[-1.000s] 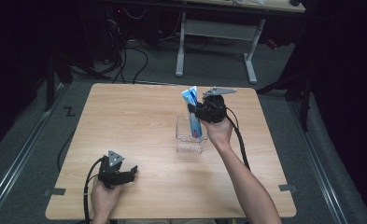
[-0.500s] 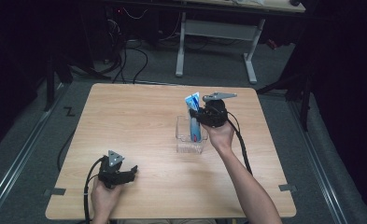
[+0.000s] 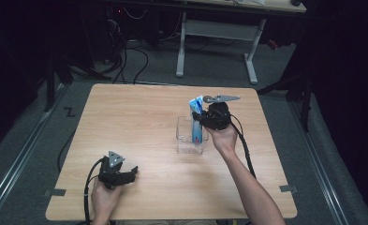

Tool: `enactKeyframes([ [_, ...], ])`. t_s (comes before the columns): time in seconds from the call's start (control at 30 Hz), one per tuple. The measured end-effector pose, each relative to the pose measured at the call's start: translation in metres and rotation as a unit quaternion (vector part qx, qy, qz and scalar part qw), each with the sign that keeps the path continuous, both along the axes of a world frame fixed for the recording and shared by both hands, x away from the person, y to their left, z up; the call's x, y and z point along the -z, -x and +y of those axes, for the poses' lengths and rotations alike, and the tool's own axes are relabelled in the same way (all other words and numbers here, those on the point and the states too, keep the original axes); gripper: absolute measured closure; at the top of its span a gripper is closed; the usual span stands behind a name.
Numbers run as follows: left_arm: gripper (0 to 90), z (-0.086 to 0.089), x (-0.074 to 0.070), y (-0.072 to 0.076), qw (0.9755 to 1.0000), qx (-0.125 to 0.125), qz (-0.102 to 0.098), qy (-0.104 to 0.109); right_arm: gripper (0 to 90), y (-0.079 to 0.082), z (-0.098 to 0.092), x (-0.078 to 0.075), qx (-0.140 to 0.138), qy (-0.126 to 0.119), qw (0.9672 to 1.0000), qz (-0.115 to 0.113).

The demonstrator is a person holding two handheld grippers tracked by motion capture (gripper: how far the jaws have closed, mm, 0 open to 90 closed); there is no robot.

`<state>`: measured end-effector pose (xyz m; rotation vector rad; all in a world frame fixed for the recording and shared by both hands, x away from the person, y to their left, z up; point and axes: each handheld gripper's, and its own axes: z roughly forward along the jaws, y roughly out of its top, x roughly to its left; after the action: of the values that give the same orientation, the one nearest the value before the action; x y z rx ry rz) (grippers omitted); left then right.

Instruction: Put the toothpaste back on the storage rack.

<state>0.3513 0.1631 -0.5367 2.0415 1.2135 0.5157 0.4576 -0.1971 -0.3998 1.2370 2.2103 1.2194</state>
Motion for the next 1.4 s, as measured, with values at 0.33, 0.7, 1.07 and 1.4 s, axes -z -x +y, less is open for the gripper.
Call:
enactKeyframes([
  [0.33,20.7,0.000,0.000,0.000,1.0000,0.000,0.000,0.000,70.7,0.002,-0.005,0.007,0.007,-0.002,0.9999,0.013],
  [0.7,20.7,0.000,0.000,0.000,1.0000,0.000,0.000,0.000,70.4,0.003,-0.006,0.016,0.005,-0.008,0.9996,0.026],
  [1.07,20.7,0.000,0.000,0.000,1.0000,-0.001,-0.001,0.002,69.6,0.002,-0.017,0.017,0.024,-0.015,0.9991,0.031],
  [1.4,20.7,0.000,0.000,0.000,1.0000,-0.002,-0.001,0.001,68.1,0.003,-0.025,0.017,0.043,-0.004,0.9989,0.016],
])
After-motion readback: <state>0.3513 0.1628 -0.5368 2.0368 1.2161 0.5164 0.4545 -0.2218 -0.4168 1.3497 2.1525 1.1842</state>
